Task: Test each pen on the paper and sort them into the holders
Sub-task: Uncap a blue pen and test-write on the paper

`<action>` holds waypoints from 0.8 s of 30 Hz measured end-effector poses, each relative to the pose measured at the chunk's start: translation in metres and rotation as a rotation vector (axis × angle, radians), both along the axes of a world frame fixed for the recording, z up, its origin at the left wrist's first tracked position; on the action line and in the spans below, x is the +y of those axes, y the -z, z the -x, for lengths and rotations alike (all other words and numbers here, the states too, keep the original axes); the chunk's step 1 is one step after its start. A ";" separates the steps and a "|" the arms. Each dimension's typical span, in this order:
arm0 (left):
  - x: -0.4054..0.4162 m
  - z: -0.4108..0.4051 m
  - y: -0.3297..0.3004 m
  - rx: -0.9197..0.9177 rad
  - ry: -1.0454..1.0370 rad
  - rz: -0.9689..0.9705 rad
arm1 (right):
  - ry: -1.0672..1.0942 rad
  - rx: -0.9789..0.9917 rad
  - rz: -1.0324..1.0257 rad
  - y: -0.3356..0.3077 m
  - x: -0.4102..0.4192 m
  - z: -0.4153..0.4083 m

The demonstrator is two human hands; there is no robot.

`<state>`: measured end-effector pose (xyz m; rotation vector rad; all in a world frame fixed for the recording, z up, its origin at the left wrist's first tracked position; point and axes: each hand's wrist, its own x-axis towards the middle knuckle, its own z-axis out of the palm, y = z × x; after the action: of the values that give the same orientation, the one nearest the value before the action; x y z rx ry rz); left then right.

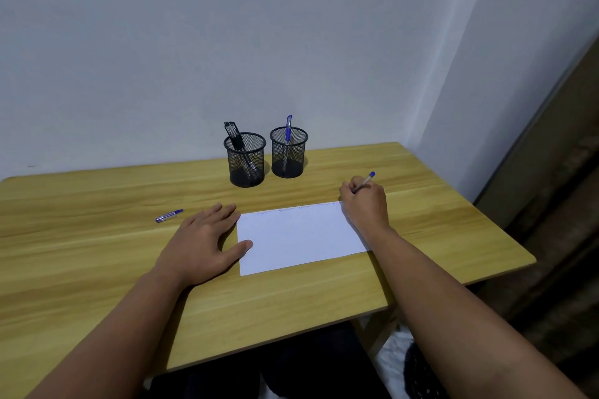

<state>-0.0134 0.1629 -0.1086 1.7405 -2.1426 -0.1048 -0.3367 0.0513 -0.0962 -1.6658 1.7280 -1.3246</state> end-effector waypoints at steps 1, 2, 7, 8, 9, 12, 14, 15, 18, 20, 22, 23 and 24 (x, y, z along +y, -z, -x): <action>0.000 0.000 0.000 0.000 0.000 0.000 | 0.005 -0.009 -0.012 -0.002 0.001 0.000; 0.000 0.000 0.000 0.002 -0.001 -0.001 | 0.018 -0.051 -0.031 -0.003 0.001 0.001; 0.001 0.001 -0.001 0.011 0.000 -0.004 | 0.051 -0.494 -0.168 -0.016 -0.007 0.011; 0.001 0.001 -0.002 0.012 0.004 -0.007 | 0.050 -0.548 -0.183 -0.022 -0.008 0.013; 0.002 0.002 -0.003 0.027 0.010 -0.010 | 0.059 -0.573 -0.169 -0.028 -0.008 0.013; 0.003 -0.003 -0.008 0.234 0.018 -0.020 | 0.055 -0.600 -0.060 -0.043 0.000 0.005; 0.002 -0.010 -0.015 0.366 -0.012 0.054 | -0.004 -0.669 -0.072 -0.049 0.008 -0.006; 0.001 -0.016 -0.018 0.362 -0.044 0.124 | -0.039 -0.707 -0.108 -0.053 0.014 -0.012; -0.001 -0.042 -0.027 0.159 -0.219 0.244 | -0.121 -0.772 -0.195 -0.060 0.026 -0.033; -0.001 -0.063 -0.030 0.029 -0.360 0.147 | -0.166 -0.783 -0.209 -0.060 0.030 -0.047; 0.002 -0.080 -0.030 -0.011 -0.451 0.013 | -0.219 -0.743 -0.229 -0.057 0.033 -0.061; 0.003 -0.086 -0.029 -0.012 -0.466 -0.026 | -0.250 -0.717 -0.242 -0.055 0.035 -0.067; 0.004 -0.090 -0.027 -0.001 -0.466 -0.040 | -0.285 -0.698 -0.255 -0.054 0.038 -0.074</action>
<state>0.0771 0.1672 -0.0813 2.2095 -1.6889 -0.0208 -0.2631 0.0889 -0.0422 -1.0709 1.1406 -1.2750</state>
